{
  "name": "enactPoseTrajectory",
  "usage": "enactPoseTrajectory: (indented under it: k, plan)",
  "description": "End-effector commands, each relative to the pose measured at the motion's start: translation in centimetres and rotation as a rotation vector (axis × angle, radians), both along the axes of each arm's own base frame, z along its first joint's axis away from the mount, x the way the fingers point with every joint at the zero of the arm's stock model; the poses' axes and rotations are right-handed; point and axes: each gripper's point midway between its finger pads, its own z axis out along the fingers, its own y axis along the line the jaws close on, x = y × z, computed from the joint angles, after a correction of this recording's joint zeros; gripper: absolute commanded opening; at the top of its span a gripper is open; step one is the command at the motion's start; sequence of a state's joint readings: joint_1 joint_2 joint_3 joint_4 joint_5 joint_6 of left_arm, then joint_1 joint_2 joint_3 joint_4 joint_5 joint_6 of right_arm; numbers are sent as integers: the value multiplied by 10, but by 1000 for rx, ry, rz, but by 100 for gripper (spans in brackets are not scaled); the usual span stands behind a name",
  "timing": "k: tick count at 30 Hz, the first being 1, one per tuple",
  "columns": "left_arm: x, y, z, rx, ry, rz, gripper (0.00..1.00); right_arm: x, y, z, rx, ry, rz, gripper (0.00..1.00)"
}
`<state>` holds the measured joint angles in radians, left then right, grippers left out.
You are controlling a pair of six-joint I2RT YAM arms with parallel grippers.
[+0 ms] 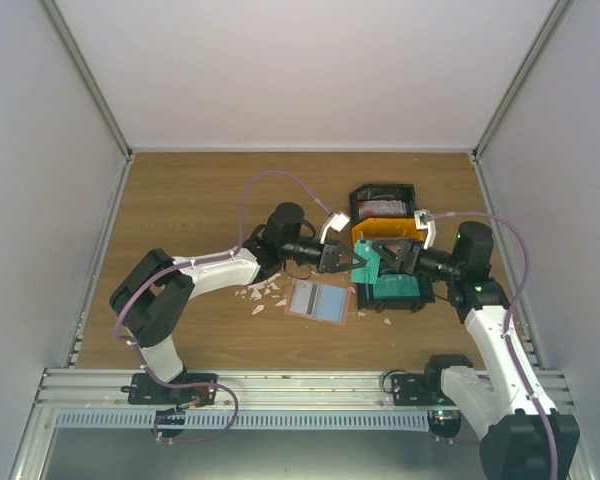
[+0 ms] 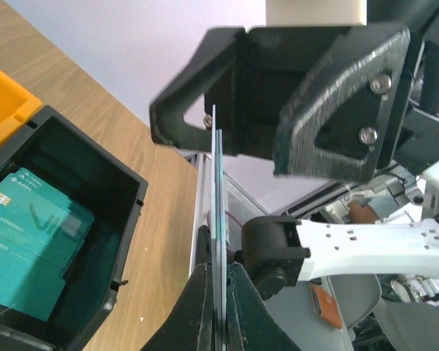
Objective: Put the credit cards into the card holder
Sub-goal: Pick up the credit card from the storage box.
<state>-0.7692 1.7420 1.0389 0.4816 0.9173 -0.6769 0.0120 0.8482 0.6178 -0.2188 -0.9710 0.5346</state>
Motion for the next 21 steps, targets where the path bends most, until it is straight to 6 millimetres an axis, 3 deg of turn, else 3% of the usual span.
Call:
enactPoseTrajectory:
  k: [1,10,15,21]
  plan:
    - [-15,12,28,-79,-155,-59,0,-1,5,34,27,-122,35,45]
    - [-21,21,49,-117,-200,-70,0,-29,17,35,58,-178,194,45]
    - [-31,24,57,-139,-249,-117,0,-27,16,36,55,-181,177,41]
    - [-35,30,54,-111,-361,-133,0,-34,17,51,62,-233,195,44]
